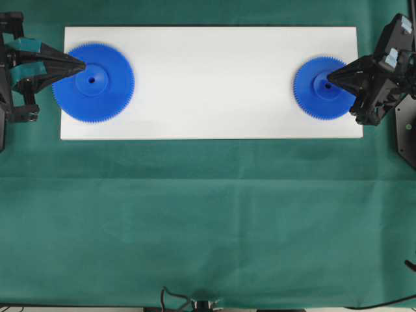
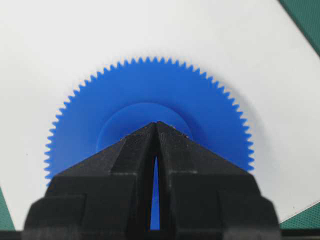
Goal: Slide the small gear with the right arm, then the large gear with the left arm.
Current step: 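Slide the small blue gear back right to its start position, then raise the right gripper off the small gear and hold it aside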
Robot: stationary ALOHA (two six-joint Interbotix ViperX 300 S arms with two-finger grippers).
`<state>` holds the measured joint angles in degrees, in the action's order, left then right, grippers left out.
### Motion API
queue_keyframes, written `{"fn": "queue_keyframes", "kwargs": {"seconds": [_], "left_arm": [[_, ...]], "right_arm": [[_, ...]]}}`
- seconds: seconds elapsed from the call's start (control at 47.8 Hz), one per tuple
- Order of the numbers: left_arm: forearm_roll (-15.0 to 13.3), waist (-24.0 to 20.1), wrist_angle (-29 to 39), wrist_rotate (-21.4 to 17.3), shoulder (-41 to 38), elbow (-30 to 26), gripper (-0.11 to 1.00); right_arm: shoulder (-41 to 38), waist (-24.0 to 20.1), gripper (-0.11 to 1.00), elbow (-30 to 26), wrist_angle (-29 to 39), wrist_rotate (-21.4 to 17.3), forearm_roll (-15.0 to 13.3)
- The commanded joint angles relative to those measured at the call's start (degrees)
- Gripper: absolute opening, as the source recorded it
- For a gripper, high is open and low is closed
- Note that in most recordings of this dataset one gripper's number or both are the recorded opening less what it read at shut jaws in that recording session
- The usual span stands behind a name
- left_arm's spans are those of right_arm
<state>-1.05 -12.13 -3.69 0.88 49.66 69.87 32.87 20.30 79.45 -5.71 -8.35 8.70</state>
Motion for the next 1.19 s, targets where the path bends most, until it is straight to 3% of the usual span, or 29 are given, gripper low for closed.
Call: {"fn": "queue_keyframes", "kwargs": {"seconds": [0.0, 0.795, 1.172], "left_arm": [[-0.09, -0.18, -0.26, 0.00, -0.26, -0.70, 0.00], [-0.09, -0.18, -0.26, 0.00, -0.26, -0.70, 0.00], [-0.09, -0.18, -0.26, -0.09, -0.26, -0.70, 0.00]], "right_arm": [[-0.35, 0.09, 0.53, -0.70, -0.18, 0.09, 0.18], [0.97, 0.09, 0.53, -2.55, -0.09, 0.62, -0.18], [6.06, 0.09, 0.53, -7.12, 6.33, 0.70, -2.72]]}}
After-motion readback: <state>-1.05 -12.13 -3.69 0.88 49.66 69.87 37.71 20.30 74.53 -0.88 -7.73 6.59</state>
